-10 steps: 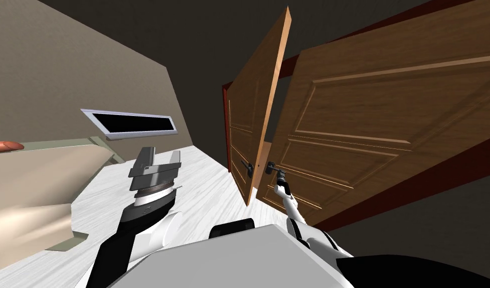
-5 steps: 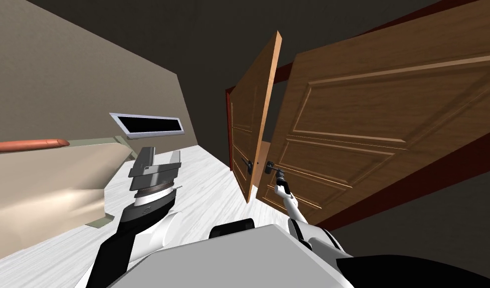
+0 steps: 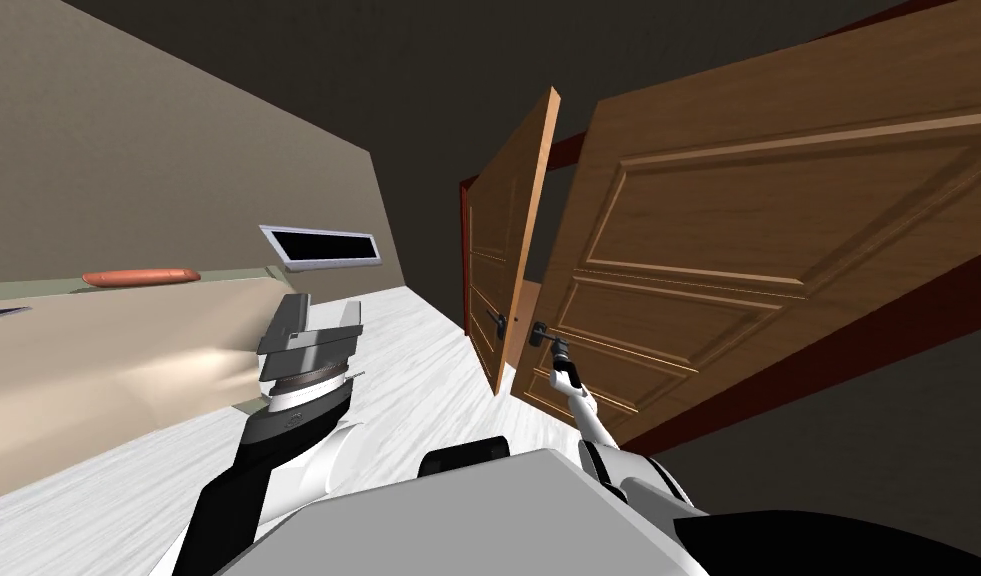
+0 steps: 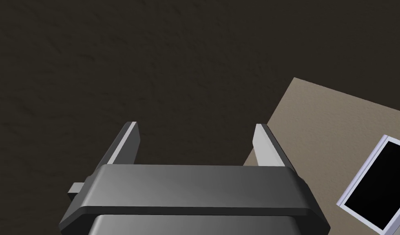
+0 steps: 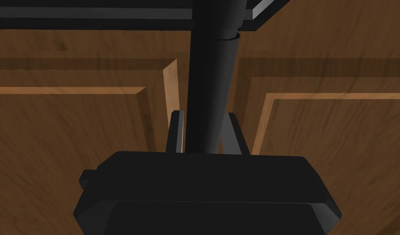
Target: Pull the door open
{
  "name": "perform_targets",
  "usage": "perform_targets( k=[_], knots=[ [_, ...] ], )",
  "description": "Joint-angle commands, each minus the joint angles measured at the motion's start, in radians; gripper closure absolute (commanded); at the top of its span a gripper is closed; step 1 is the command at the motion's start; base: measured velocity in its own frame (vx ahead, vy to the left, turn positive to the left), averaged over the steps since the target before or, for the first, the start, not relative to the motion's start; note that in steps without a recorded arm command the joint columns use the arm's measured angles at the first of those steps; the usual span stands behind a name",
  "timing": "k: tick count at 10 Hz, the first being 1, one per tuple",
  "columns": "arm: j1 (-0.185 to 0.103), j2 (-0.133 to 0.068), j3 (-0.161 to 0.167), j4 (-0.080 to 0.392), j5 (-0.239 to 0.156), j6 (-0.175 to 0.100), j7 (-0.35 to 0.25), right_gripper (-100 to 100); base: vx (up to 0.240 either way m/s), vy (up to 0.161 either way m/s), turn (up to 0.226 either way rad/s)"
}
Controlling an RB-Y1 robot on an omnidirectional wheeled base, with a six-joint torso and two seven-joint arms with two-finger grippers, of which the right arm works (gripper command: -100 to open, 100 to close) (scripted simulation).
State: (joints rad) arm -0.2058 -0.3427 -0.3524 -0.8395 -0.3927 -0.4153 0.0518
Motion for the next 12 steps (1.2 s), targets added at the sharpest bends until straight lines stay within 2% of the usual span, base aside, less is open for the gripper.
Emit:
perform_targets(
  k=[1,6,7,8,12],
  knots=[
    [-0.006,0.003,0.029,0.008,0.007,-0.002,-0.017,100,-0.229,-0.014,0.104],
    [-0.004,-0.005,0.086,0.0,0.021,-0.004,-0.06,100,-0.173,-0.023,0.101],
    [0.002,-0.011,0.068,0.01,0.017,-0.01,-0.051,100,-0.083,-0.024,0.003],
    [0.006,-0.016,0.087,0.007,0.021,-0.01,-0.067,100,-0.166,-0.029,0.091],
    [0.01,-0.026,0.128,-0.004,0.029,-0.011,-0.099,100,-0.21,-0.03,0.111]
  ],
)
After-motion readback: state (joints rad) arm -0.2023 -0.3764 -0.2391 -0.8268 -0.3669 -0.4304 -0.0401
